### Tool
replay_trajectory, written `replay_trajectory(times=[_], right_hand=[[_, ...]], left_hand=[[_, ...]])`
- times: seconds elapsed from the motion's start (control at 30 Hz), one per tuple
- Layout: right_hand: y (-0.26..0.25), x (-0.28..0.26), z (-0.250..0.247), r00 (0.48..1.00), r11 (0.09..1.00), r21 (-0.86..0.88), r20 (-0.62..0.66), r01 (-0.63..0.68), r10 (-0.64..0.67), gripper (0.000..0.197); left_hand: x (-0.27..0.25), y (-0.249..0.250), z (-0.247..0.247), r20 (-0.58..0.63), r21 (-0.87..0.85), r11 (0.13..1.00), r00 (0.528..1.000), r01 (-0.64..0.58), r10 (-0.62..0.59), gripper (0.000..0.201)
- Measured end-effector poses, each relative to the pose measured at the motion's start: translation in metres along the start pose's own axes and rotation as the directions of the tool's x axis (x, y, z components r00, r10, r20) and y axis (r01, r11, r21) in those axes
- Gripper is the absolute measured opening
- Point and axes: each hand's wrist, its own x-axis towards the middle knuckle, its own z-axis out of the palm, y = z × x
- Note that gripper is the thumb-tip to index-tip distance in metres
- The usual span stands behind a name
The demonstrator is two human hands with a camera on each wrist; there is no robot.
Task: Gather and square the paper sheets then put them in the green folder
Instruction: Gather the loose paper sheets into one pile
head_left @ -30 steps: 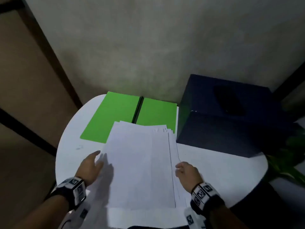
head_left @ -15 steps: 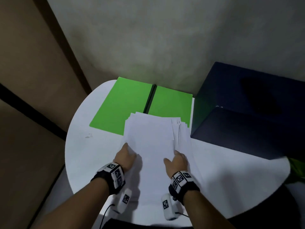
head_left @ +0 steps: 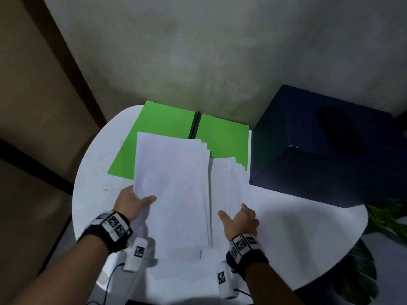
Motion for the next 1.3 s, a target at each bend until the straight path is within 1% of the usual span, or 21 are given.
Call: replay_trajectory(times=[0.03,0.07,0.1,0.13,0.2,0.27,0.37,0.43,0.5,0.57,0.63,0.73,0.8,0.87,0.93,0.97,1.03,1.13,1.17,1.27,1.3], right_hand=[[-0.003,-0.003,0.006,0.999,0.996,-0.093,0.038,-0.002,0.006,0.1],[-0.007,-0.006,0.012,0.998,0.984,-0.179,0.056,0.016,-0.006,0.109],[-0.009,-0.008,0.017,0.998,0.971,-0.238,0.055,0.036,-0.023,0.112],[-0.009,-0.007,0.021,0.998,0.964,-0.261,0.045,0.042,-0.032,0.11],[-0.01,-0.002,0.023,0.999,0.976,-0.215,0.049,0.026,-0.016,0.1],[-0.011,0.004,0.02,0.997,0.988,-0.156,0.07,-0.006,0.017,0.095],[-0.015,0.003,0.017,0.996,0.981,-0.192,0.072,-0.037,0.052,0.104],[-0.021,0.0,0.021,0.995,0.981,-0.194,0.093,-0.017,0.035,0.107],[-0.024,-0.003,0.024,0.992,0.994,-0.109,0.128,-0.009,0.023,0.099],[-0.025,-0.001,0.021,0.988,1.0,0.014,0.156,-0.023,0.021,0.083],[-0.021,0.003,0.013,0.987,0.999,0.046,0.161,-0.025,0.017,0.076],[-0.016,0.013,0.002,0.991,0.998,0.062,0.131,-0.021,0.013,0.075],[-0.018,0.013,0.002,0.993,1.0,-0.001,0.115,0.014,-0.014,0.084],[-0.025,0.002,0.011,0.99,0.985,-0.139,0.112,0.099,-0.083,0.094],[-0.032,-0.007,0.024,0.984,0.965,-0.206,0.106,0.162,-0.143,0.094],[-0.035,-0.01,0.028,0.984,0.966,-0.2,0.104,0.162,-0.143,0.092],[-0.035,-0.006,0.026,0.992,0.993,-0.092,0.108,0.075,-0.064,0.082],[-0.029,0.008,0.011,0.986,0.999,-0.003,0.158,-0.049,0.048,0.05],[-0.025,0.012,0.008,0.98,0.998,0.007,0.189,-0.065,0.062,0.048],[-0.017,0.015,-0.006,0.972,0.989,0.132,0.232,-0.068,0.036,0.077],[-0.017,0.013,-0.014,0.979,0.984,0.174,0.205,-0.04,0.003,0.076]], left_hand=[[0.002,-0.003,-0.009,0.009,-0.019,1.0,1.0,-0.004,0.004,0.035],[0.004,-0.006,-0.016,0.022,-0.028,1.0,1.0,-0.005,0.005,0.036],[0.006,-0.008,-0.02,0.033,-0.034,0.999,0.999,-0.005,0.006,0.037],[0.007,-0.01,-0.022,0.041,-0.038,0.999,0.999,-0.013,0.015,0.037],[0.007,-0.012,-0.024,0.036,-0.035,0.999,0.999,-0.021,0.022,0.038],[0.009,-0.019,-0.024,0.03,-0.063,0.998,0.999,-0.01,0.012,0.041],[0.006,-0.024,-0.021,0.037,-0.103,0.994,0.999,0.026,-0.022,0.039],[0.005,-0.025,-0.02,0.042,-0.111,0.993,0.999,0.034,-0.03,0.036],[0.001,-0.023,-0.018,0.046,-0.105,0.994,0.998,0.042,-0.037,0.034],[0.0,-0.024,-0.018,0.051,-0.106,0.993,0.998,0.05,-0.045,0.033],[-0.001,-0.026,-0.02,0.059,-0.102,0.993,0.997,0.064,-0.058,0.032],[0.001,-0.033,-0.025,0.077,-0.104,0.991,0.994,0.082,-0.075,0.033],[0.0,-0.037,-0.026,0.082,-0.105,0.99,0.993,0.091,-0.082,0.032],[-0.001,-0.037,-0.024,0.088,-0.095,0.991,0.993,0.09,-0.082,0.032],[-0.002,-0.037,-0.023,0.089,-0.074,0.994,0.993,0.078,-0.071,0.032],[-0.001,-0.038,-0.022,0.084,-0.05,0.996,0.994,0.069,-0.064,0.032],[0.0,-0.041,-0.022,0.079,-0.007,0.999,0.996,0.048,-0.047,0.033],[0.0,-0.042,-0.023,0.094,0.036,0.999,0.995,0.019,-0.022,0.032],[-0.001,-0.043,-0.024,0.1,0.04,0.999,0.995,0.018,-0.022,0.031],[-0.001,-0.044,-0.025,0.113,0.034,0.999,0.993,0.024,-0.028,0.034],[-0.001,-0.045,-0.025,0.11,0.04,0.999,0.994,0.022,-0.026,0.036]])
